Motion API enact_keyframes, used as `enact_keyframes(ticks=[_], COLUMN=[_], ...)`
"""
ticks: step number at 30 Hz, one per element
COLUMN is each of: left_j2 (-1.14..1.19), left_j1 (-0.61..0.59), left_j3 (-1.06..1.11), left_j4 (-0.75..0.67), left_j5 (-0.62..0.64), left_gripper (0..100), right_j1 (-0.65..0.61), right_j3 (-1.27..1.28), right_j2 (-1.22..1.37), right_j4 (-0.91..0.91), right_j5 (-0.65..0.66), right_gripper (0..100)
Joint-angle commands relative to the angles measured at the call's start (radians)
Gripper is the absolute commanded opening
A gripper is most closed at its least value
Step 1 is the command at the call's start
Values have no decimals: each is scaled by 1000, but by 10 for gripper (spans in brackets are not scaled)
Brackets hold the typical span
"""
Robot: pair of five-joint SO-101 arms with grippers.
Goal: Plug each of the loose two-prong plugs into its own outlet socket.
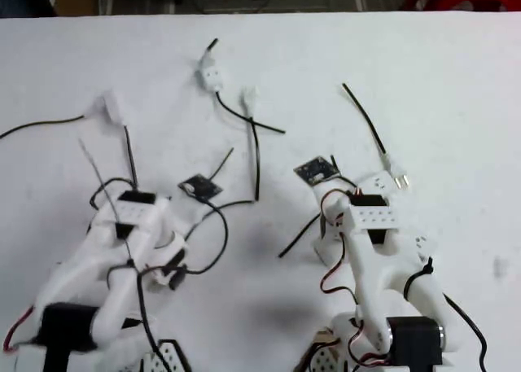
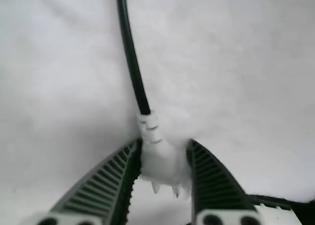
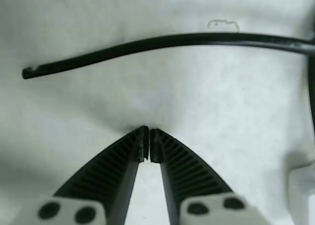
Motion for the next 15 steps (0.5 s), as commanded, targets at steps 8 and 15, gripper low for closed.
enact_keyframes(ticks=[8,15], left_j2=[354,153], left_j1=[-2,1], left_j3=[-388,-489], left_j4=[160,281], left_j5=[-3,0], left_gripper=[68,68], right_j1=[4,4], right_j3=[2,2], right_j2=[-12,-12], right_j4=[5,5], right_j5=[5,5], right_gripper=[20,20])
